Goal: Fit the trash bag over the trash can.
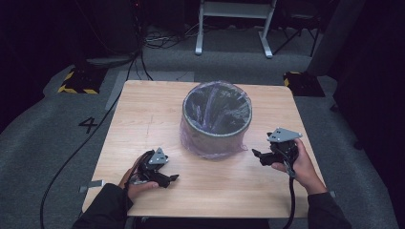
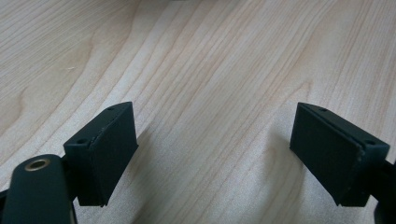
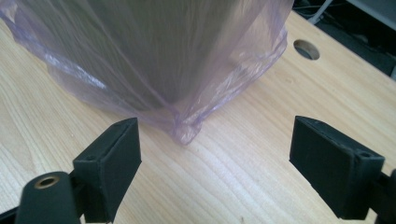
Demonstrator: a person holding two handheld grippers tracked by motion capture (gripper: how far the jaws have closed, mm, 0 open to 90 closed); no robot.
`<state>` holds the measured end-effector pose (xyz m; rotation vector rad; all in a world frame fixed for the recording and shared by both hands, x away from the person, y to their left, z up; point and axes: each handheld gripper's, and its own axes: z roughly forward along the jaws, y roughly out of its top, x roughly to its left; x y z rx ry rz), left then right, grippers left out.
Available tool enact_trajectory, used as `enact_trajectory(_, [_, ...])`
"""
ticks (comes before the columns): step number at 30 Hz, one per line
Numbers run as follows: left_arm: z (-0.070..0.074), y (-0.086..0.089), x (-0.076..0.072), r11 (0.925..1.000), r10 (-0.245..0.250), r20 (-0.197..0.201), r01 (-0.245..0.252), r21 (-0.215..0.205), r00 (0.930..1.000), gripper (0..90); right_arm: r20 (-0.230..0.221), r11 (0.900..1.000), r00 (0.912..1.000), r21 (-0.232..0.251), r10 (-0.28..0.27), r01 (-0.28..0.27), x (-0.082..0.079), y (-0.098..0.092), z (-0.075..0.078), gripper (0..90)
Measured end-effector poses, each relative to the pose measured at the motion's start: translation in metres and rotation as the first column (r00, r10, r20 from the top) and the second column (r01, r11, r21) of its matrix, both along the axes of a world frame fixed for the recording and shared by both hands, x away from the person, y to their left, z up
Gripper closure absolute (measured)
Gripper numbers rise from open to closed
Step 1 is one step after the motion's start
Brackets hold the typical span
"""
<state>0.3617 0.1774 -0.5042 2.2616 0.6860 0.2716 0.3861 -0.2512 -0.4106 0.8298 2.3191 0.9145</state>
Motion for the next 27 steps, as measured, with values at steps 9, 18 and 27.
enact_trajectory(9, [0.0,0.0,0.0,1.0,0.0,0.0,0.0,0.0,1.0,14.3,-0.038,1.0,0.9992,-0.016,-0.016,0.015,-0.001,-0.003,-0.018,16.5])
enact_trajectory(18, [0.0,0.0,0.0,1.0,0.0,0.0,0.0,0.0,1.0,14.3,-0.08,1.0,0.9965,-0.011,-0.022,0.021,-0.003,-0.008,-0.036,16.5])
enact_trajectory(27, [0.0,0.0,0.0,1.0,0.0,0.0,0.0,0.0,1.0,14.3,-0.1,1.0,0.995,-0.03,0.0,-0.003,-0.013,-0.011,-0.048,16.5])
